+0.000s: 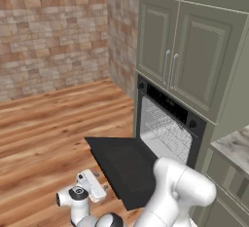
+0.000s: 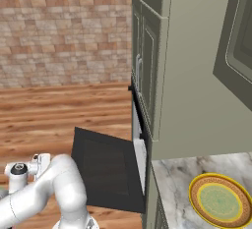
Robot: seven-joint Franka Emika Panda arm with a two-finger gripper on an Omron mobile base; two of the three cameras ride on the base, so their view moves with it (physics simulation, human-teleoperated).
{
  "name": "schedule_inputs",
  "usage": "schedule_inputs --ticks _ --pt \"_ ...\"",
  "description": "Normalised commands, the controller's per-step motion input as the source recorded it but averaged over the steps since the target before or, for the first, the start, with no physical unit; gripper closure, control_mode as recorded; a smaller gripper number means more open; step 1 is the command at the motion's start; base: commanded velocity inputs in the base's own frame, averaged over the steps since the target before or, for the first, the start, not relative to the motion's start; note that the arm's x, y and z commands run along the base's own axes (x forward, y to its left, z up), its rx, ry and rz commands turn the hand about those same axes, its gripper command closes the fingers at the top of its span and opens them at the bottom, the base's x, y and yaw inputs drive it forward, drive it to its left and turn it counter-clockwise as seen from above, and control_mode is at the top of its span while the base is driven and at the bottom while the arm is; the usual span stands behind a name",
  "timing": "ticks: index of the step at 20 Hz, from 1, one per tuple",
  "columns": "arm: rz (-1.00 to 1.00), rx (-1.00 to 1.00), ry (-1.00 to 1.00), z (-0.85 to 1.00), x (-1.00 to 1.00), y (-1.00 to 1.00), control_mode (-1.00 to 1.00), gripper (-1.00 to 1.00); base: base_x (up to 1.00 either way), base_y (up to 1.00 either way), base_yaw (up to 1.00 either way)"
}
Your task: Place the fish on the top rack of the oven, and slide the tray back inside. Close the oven door.
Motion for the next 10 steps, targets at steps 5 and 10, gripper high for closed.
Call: schedule_inputs --ticks 5,10 --pt "0.0 0.0 0.0 -0.57 0.43 0.0 -1.0 -1.0 0.0 0.0 0.0" --pt "0.0 0.0 0.01 -0.67 0.49 0.0 -1.0 -1.0 0.0 0.0 0.0"
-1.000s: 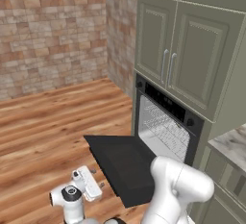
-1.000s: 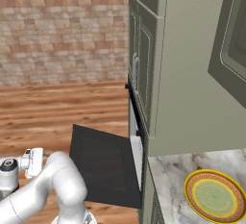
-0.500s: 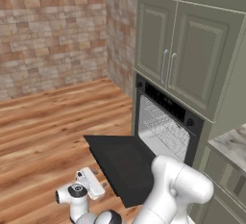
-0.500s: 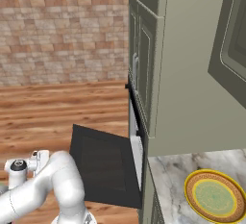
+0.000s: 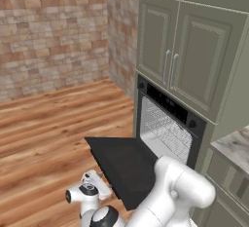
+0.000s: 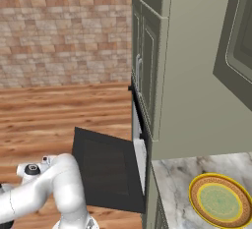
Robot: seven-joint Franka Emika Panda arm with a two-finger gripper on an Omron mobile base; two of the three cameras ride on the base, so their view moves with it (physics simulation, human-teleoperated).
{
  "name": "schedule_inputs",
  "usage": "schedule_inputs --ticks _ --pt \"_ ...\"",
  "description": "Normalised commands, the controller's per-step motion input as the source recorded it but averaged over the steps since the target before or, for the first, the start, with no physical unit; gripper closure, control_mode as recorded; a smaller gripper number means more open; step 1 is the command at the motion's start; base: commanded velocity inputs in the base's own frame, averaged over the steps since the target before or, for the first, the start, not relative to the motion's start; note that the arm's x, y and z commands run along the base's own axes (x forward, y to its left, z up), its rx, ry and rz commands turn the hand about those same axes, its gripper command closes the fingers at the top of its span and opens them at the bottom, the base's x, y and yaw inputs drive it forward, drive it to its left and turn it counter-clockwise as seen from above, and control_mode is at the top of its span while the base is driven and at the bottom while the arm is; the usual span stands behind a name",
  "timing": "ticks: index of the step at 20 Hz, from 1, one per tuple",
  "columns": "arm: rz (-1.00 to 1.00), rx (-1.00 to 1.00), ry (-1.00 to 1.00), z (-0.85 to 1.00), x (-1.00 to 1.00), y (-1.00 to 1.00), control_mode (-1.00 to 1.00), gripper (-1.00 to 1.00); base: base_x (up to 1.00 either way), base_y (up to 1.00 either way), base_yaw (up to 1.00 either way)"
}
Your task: Place the fish on the top rack of the oven, and slide the tray back inside. Close the oven door.
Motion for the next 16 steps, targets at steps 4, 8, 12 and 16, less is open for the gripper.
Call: schedule_inputs --ticks 4,8,12,16 --pt "0.0 0.0 0.01 -0.65 0.46 0.0 -1.0 -1.0 0.0 0.0 0.0" --pt "0.0 -0.01 0.01 -0.67 0.47 0.01 -1.0 -1.0 0.0 0.0 0.0" --pt "0.0 -0.03 0.02 -0.73 0.48 0.04 -1.0 -1.0 0.0 0.0 0.0" --pt "0.0 -0.03 0.02 -0.8 0.45 0.07 -1.0 -1.0 0.0 0.0 0.0"
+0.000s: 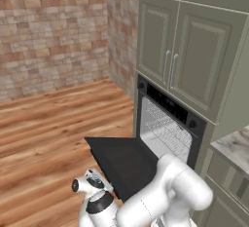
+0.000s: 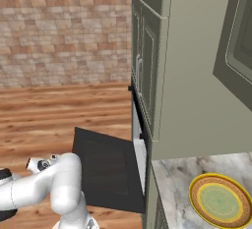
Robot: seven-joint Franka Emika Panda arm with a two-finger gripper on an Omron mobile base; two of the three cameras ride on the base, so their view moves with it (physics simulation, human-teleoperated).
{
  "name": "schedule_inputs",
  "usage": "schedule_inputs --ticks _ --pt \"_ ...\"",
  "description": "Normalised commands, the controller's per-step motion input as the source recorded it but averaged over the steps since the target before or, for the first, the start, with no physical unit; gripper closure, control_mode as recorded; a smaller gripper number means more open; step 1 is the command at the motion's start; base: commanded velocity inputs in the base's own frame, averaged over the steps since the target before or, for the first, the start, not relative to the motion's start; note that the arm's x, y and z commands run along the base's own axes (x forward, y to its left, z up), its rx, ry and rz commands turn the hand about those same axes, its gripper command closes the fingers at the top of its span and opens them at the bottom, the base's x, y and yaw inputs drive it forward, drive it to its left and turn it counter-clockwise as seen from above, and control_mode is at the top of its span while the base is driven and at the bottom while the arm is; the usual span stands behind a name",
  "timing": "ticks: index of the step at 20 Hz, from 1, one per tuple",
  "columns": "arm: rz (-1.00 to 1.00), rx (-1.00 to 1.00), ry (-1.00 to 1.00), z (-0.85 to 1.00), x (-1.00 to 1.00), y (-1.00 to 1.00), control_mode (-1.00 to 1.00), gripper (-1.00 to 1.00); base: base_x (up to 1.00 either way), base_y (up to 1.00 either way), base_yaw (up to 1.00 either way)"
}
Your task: Place the fish on the top rack of the oven, and slide the tray back inside. Close the oven door.
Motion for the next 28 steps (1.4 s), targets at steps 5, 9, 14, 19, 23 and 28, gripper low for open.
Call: schedule_inputs --ticks 5,9,14,19,23,28 --pt "0.0 -0.04 0.0 -0.98 0.46 0.21 -1.0 -1.0 0.0 0.0 0.0" --pt "0.0 -0.05 0.0 -1.0 0.36 0.36 -1.0 -1.0 0.0 0.0 0.0" --pt "0.0 -0.08 -0.03 -1.0 0.1 0.49 -1.0 -1.0 0.0 0.0 0.0" --pt "0.0 -0.08 -0.1 -1.0 0.0 0.46 -1.0 -1.0 0.0 0.0 0.0" --pt "-0.01 -0.05 -0.2 -1.0 0.0 0.17 -1.0 -1.0 0.0 0.0 0.0" --pt "-0.08 -0.09 -0.14 -1.0 0.03 0.0 -1.0 -1.0 0.0 0.0 0.0"
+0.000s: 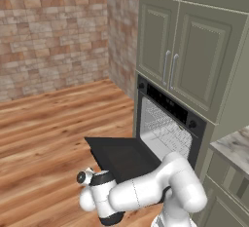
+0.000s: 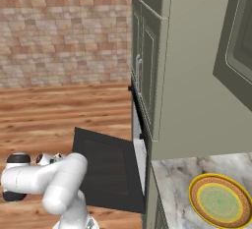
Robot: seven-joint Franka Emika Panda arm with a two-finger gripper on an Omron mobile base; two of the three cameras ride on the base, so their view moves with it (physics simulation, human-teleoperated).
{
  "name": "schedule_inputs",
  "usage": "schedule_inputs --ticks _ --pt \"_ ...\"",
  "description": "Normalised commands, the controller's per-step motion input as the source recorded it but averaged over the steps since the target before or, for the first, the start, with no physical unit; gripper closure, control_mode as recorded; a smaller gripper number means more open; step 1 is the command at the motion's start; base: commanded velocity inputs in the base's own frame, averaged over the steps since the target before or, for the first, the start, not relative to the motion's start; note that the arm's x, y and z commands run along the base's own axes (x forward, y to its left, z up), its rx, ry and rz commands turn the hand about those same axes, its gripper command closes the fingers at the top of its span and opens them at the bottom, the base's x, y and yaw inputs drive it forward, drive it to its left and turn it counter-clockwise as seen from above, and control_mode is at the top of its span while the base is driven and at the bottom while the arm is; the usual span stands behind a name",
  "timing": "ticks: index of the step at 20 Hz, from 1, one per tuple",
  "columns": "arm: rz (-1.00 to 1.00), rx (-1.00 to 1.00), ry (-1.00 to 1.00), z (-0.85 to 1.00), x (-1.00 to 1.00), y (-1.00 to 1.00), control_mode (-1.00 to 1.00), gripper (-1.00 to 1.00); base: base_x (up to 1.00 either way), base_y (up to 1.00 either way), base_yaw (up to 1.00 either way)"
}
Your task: Place the fish on the top rack of the oven, and slide the tray back inside. Close the oven door.
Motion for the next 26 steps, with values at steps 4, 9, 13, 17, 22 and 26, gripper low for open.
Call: schedule_inputs --ticks 4,9,13,17,22,26 --pt "-0.13 -0.15 -0.13 -1.0 0.14 0.0 -1.0 -1.0 0.0 0.0 0.0" --pt "-0.12 -0.19 -0.13 -1.0 0.19 0.0 -1.0 -1.0 0.0 0.0 0.0" --pt "-0.17 -0.2 -0.22 -0.96 0.06 -0.08 -1.0 -1.0 0.0 0.0 0.0" --pt "-0.25 -0.15 -0.34 -0.35 -0.27 -0.71 -1.0 -1.0 0.0 0.0 0.0" --pt "-0.27 -0.15 -0.34 0.0 -0.47 -1.0 -1.0 -1.0 0.0 0.0 0.0" --pt "-0.29 -0.2 -0.17 0.07 -0.23 -1.0 -1.0 -1.0 0.0 0.0 0.0"
